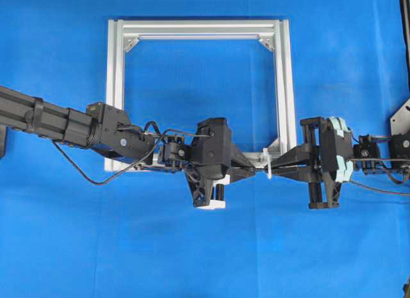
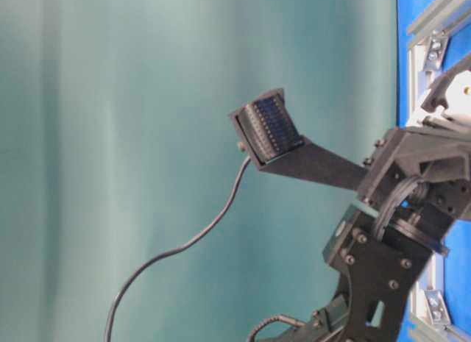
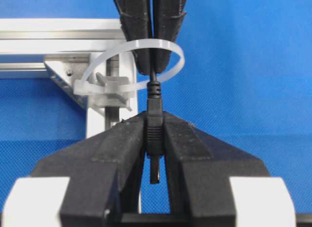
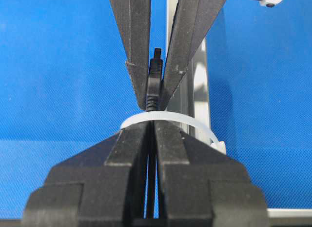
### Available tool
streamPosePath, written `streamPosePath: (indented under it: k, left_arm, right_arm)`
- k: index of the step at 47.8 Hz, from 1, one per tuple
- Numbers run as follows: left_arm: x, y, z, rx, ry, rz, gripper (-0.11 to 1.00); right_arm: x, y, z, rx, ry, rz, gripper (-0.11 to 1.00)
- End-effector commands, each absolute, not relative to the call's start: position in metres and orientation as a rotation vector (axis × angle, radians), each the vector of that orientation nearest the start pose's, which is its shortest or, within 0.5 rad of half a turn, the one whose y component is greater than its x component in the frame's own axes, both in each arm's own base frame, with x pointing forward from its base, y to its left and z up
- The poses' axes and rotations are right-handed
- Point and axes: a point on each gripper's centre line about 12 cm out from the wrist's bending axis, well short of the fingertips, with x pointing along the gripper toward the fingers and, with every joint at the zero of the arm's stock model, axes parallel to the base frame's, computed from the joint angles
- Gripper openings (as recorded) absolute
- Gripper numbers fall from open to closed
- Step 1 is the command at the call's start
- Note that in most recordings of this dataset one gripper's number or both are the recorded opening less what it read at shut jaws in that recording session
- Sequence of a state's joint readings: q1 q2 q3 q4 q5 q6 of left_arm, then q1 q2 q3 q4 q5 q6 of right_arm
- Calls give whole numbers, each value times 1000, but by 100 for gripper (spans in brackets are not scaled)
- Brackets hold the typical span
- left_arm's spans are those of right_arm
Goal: Insert the wire through the string loop located on the right side.
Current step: 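Close the left gripper on the USB plug beyond the loop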
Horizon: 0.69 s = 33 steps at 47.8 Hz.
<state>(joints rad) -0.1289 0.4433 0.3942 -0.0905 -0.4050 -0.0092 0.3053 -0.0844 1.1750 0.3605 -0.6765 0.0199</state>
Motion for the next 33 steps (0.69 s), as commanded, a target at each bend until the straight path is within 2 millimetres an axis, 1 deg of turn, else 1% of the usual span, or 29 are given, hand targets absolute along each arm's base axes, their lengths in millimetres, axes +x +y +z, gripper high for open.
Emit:
streamPosePath:
  k: [1,20,23,26,29,31,33]
  left_arm:
    - [490,-60,117,-54,395,-77,7]
    - [488,-60,121,-55,392,-77,7]
    - [487,-60,121,-55,392,-77,7]
    - [487,-60,122,-55,391,-77,7]
    - [487,-60,122,-55,391,-77,7]
    - [487,-60,122,-55,391,-77,7]
    - [487,-60,122,-55,391,-77,7]
  right_arm:
    - [275,58,120,189,416,14,-3]
    - [275,58,120,187,415,15,-3]
    - [275,58,120,191,416,15,-1]
    - [274,58,120,194,418,13,4]
    - [274,58,120,197,418,11,14]
    - [274,58,120,198,420,11,22]
    - [274,58,120,200,424,11,34]
